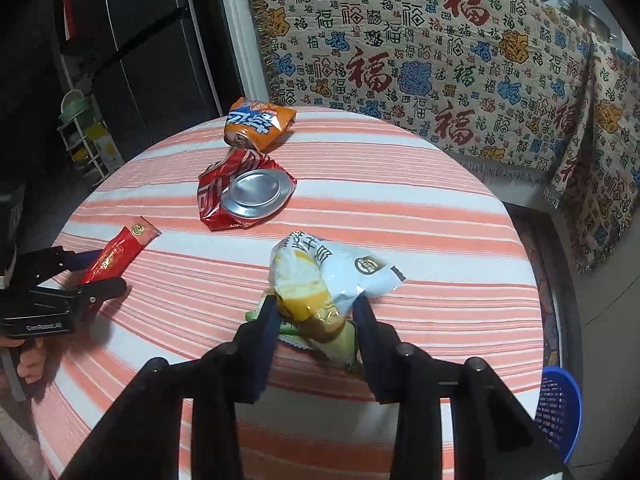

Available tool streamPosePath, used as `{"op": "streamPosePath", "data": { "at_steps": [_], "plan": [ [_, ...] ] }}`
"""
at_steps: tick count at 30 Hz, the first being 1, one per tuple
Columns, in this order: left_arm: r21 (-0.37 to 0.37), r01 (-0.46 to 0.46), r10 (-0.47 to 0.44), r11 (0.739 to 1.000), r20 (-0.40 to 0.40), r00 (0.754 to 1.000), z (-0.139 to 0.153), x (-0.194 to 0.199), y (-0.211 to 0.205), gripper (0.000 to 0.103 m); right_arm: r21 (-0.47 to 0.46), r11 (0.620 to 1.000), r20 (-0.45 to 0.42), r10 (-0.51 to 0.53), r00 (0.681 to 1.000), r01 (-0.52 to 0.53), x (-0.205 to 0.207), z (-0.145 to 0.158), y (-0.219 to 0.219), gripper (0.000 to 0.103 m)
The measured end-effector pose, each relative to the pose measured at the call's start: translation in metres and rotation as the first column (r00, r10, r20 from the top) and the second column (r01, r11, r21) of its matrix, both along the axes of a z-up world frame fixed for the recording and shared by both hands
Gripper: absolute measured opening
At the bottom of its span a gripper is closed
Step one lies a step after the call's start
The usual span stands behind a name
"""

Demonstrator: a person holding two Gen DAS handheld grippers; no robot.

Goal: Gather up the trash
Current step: 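Grasp the red candy bar wrapper with left tool while right tool grasps white-yellow snack bag, then carry both wrappers over the blue wastebasket and open both tools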

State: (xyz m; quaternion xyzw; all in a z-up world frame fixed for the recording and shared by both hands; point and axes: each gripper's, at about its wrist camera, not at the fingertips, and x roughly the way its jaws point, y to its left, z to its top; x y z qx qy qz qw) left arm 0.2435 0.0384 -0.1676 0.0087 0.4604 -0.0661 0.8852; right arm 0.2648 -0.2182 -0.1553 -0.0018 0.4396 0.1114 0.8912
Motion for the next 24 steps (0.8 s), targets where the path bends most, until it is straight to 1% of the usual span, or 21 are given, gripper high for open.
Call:
{"op": "streamPosePath", "data": {
  "at_steps": [2,6,8,10,11,15,24],
  "plan": [
    [-0.044,-0.02,0.02,0.999,0.008,1.0,0.004,-0.001,0.007,0.019,0.006,1.0,0.011,0.006,1.0,-0.006,-0.005,0.004,-0.001,0.032],
    [-0.119,-0.045,0.049,0.992,0.029,0.998,0.01,-0.007,0.012,0.016,0.016,1.0,0.034,0.014,0.999,-0.015,-0.014,0.013,-0.002,0.03],
    [-0.138,-0.031,0.037,0.99,0.04,0.999,0.014,-0.013,0.007,0.015,0.021,1.0,0.04,0.017,0.999,-0.018,-0.017,0.017,-0.003,0.03],
    [-0.142,-0.008,0.015,0.99,0.049,0.999,0.016,-0.018,-0.004,0.014,0.031,0.999,0.042,0.016,0.999,-0.017,-0.019,0.019,-0.007,0.03],
    [-0.147,0.018,-0.011,0.989,0.047,0.999,0.017,-0.02,-0.01,0.014,0.038,0.999,0.041,0.013,0.999,-0.015,-0.02,0.019,-0.009,0.029],
    [-0.139,0.072,-0.065,0.988,0.055,0.996,0.02,-0.026,-0.042,0.014,0.047,0.999,0.037,-0.003,0.999,0.001,-0.025,0.021,-0.021,0.029],
    [-0.14,0.156,-0.146,0.978,0.084,0.986,0.04,-0.031,-0.101,0.013,0.056,0.998,0.055,-0.032,0.998,0.029,-0.045,0.033,-0.051,0.028]
  ]
}}
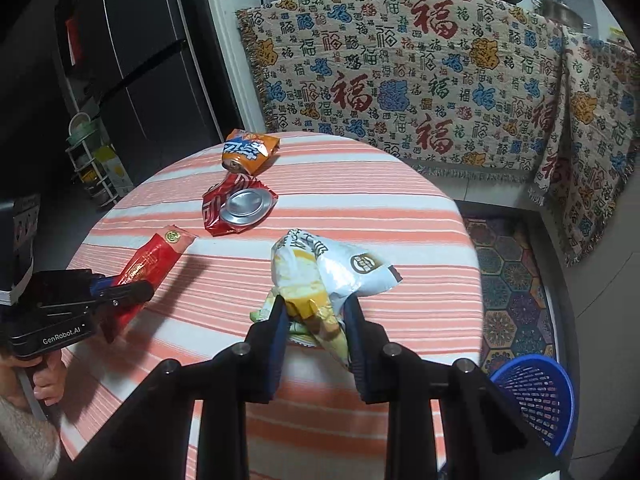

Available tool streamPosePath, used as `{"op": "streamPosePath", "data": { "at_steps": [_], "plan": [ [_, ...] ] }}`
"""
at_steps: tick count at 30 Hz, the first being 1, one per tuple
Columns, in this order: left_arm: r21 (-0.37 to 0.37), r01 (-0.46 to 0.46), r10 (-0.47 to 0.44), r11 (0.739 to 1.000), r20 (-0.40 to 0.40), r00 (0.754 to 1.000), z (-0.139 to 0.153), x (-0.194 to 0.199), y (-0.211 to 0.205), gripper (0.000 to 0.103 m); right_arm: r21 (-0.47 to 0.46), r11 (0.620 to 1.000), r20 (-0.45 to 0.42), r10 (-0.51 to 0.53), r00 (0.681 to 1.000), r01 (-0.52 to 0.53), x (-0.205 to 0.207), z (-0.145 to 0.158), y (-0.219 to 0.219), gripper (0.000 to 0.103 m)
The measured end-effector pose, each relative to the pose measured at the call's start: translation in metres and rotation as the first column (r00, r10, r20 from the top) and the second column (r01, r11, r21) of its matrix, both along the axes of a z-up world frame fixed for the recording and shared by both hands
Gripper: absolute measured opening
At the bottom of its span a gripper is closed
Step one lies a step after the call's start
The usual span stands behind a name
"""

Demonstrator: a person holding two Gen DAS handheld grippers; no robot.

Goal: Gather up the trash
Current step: 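Carry both wrappers over the blue wastebasket and open both tools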

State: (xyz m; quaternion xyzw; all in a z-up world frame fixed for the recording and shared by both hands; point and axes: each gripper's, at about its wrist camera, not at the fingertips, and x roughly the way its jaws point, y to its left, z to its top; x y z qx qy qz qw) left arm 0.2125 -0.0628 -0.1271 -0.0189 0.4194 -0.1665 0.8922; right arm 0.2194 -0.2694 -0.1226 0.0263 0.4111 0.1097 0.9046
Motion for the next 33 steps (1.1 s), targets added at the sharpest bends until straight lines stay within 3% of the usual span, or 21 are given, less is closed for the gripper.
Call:
{"op": "streamPosePath", "data": {
  "at_steps": [14,23,33],
  "plan": [
    [-0.044,0.178,-0.178,0.983,0.011,0.984,0.016,0.0,-0.124,0.012,0.04,0.988,0.041,-0.153,0.987,0.151,-0.045,0.021,-0.095,0.028],
    [-0.087,0.302,-0.303,0.949,0.005,0.953,0.016,-0.001,-0.215,0.012,0.025,0.94,0.025,-0.34,0.94,0.34,-0.085,0.017,-0.187,0.028],
    [-0.091,0.387,-0.392,0.918,-0.044,0.919,-0.011,0.001,-0.313,0.012,0.008,0.88,-0.001,-0.475,0.88,0.475,-0.116,0.002,-0.265,0.028]
  ]
}}
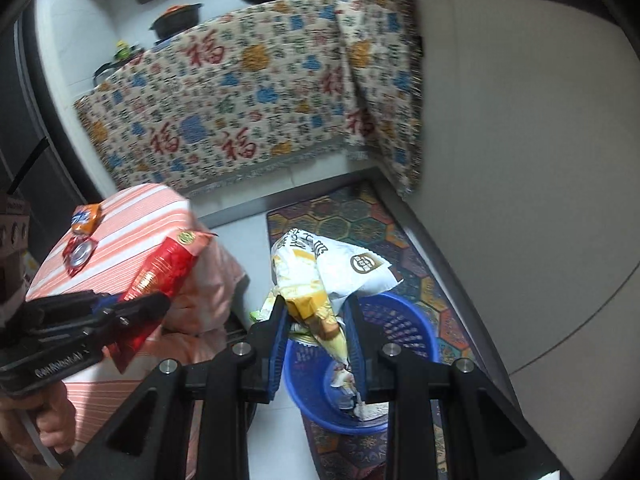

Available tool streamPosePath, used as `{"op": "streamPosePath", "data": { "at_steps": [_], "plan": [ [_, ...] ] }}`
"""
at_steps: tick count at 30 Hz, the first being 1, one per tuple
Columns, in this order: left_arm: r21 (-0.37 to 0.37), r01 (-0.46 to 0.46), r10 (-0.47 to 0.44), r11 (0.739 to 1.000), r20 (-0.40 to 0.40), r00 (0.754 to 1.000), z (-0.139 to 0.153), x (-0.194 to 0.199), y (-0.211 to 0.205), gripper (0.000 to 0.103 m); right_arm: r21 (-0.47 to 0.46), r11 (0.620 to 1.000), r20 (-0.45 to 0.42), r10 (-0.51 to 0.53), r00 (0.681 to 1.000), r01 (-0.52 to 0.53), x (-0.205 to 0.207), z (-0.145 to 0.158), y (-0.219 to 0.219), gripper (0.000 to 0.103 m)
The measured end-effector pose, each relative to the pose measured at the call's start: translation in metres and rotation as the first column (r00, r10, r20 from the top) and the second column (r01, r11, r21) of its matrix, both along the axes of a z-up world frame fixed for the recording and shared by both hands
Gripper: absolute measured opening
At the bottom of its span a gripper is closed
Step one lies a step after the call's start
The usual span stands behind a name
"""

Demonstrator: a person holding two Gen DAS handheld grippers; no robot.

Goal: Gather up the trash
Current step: 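Carry both wrappers over the blue wastebasket and open both tools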

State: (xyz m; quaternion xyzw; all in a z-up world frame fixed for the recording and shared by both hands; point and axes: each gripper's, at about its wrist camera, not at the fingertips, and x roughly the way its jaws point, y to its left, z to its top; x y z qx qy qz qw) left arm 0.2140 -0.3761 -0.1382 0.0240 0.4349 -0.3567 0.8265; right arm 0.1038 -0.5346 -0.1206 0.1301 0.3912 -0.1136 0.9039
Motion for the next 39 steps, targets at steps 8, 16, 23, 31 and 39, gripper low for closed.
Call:
{"op": "streamPosePath", "data": {
  "at_steps": [8,16,23,31,39],
  "plan": [
    [0.023,0.044,-0.043,0.999,-0.025,0.999,-0.025,0.007,-0.044,0.012,0.023,0.998,-0.015,-0.055,0.998,0.056,-0.005,-0.016,-0.046,0.028],
    [0.04,0.067,-0.066,0.997,-0.02,0.998,-0.042,0.013,-0.063,0.012,0.049,0.996,-0.047,-0.076,0.996,0.078,0.003,-0.039,-0.072,0.028],
    [0.037,0.056,-0.057,0.998,0.022,0.998,-0.055,0.026,-0.074,0.064,0.086,0.992,-0.013,-0.089,0.996,0.09,0.012,-0.044,-0.079,0.064],
    [-0.001,0.02,-0.019,1.0,0.073,0.997,-0.031,0.032,-0.057,0.068,0.022,0.996,0.072,-0.086,0.994,0.084,0.011,-0.017,-0.069,0.064],
    [-0.028,-0.023,0.025,0.999,0.076,0.997,0.002,0.023,-0.007,0.071,-0.053,0.997,0.153,-0.041,0.987,0.05,0.011,0.012,-0.043,0.064]
  ]
}}
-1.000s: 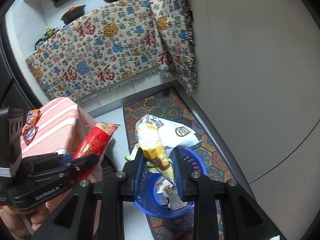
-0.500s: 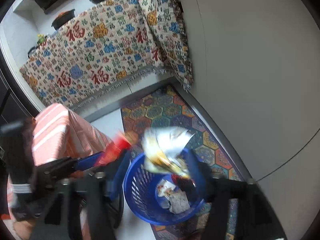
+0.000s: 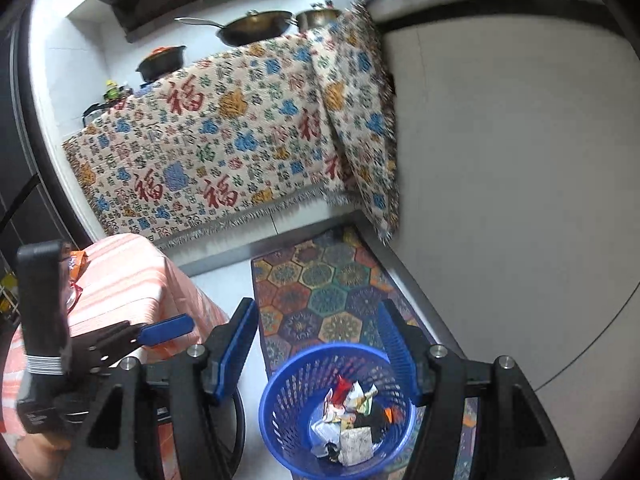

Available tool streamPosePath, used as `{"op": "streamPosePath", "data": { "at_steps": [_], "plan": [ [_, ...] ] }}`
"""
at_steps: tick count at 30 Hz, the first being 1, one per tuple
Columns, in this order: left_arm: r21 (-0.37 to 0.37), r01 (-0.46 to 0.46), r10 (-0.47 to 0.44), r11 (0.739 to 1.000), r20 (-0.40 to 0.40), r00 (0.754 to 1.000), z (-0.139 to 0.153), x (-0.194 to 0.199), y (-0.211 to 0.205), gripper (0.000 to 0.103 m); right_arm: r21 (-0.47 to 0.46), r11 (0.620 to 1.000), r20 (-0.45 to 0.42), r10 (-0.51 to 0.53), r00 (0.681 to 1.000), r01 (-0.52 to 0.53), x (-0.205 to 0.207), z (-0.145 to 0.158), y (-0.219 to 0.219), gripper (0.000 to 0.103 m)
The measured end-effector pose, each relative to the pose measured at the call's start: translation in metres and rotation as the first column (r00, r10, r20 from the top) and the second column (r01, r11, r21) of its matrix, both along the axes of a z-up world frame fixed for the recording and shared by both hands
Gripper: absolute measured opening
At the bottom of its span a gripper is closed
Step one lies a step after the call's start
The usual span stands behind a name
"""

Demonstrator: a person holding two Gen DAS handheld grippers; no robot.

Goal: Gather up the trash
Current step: 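Carry both wrappers over the blue wastebasket and open both tools, then return both tools to the table above the cans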

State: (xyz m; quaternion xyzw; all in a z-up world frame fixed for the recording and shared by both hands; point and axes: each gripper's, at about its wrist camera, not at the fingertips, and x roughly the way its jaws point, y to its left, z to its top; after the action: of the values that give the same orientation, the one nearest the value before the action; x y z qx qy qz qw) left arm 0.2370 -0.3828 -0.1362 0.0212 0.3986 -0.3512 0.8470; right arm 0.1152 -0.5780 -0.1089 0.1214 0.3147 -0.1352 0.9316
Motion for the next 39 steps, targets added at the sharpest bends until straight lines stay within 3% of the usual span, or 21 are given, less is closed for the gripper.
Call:
{"op": "streamPosePath", "data": {
  "at_steps": [7,12,15,21,26,29,34,37,39],
  "plan": [
    [0.085,-0.101,0.103,0.991,-0.014,0.995,-0.002,-0.015,0.096,0.075,-0.061,0.994,-0.008,0.091,0.996,-0.091,0.016,0.007,0.048,0.064],
    [0.196,-0.224,0.233,0.955,-0.022,0.972,-0.019,-0.019,0.182,0.076,-0.07,0.967,-0.05,0.243,0.969,-0.246,0.043,0.0,0.12,0.064],
    [0.239,-0.327,0.343,0.914,-0.026,0.939,-0.029,-0.014,0.24,0.076,-0.058,0.93,-0.083,0.359,0.93,-0.364,0.059,-0.011,0.178,0.064],
    [0.279,-0.46,0.479,0.843,0.001,0.878,-0.038,0.004,0.314,0.076,-0.049,0.828,-0.164,0.545,0.822,-0.559,0.079,-0.038,0.287,0.064],
    [0.277,-0.484,0.495,0.83,0.032,0.868,-0.043,0.015,0.345,0.081,-0.049,0.791,-0.233,0.585,0.777,-0.61,0.094,-0.06,0.334,0.064],
    [0.279,-0.481,0.491,0.831,0.037,0.87,-0.046,0.021,0.352,0.093,-0.039,0.792,-0.257,0.581,0.772,-0.609,0.103,-0.07,0.343,0.064],
    [0.286,-0.465,0.479,0.838,0.022,0.878,-0.048,0.037,0.356,0.102,-0.059,0.802,-0.298,0.555,0.777,-0.595,0.112,-0.081,0.342,0.066],
    [0.282,-0.468,0.48,0.838,0.027,0.877,-0.046,0.049,0.36,0.1,-0.068,0.802,-0.3,0.551,0.779,-0.593,0.116,-0.082,0.346,0.069],
    [0.263,-0.481,0.485,0.836,0.055,0.873,-0.04,0.057,0.364,0.091,-0.071,0.804,-0.294,0.549,0.783,-0.591,0.12,-0.083,0.349,0.071]
  ]
}}
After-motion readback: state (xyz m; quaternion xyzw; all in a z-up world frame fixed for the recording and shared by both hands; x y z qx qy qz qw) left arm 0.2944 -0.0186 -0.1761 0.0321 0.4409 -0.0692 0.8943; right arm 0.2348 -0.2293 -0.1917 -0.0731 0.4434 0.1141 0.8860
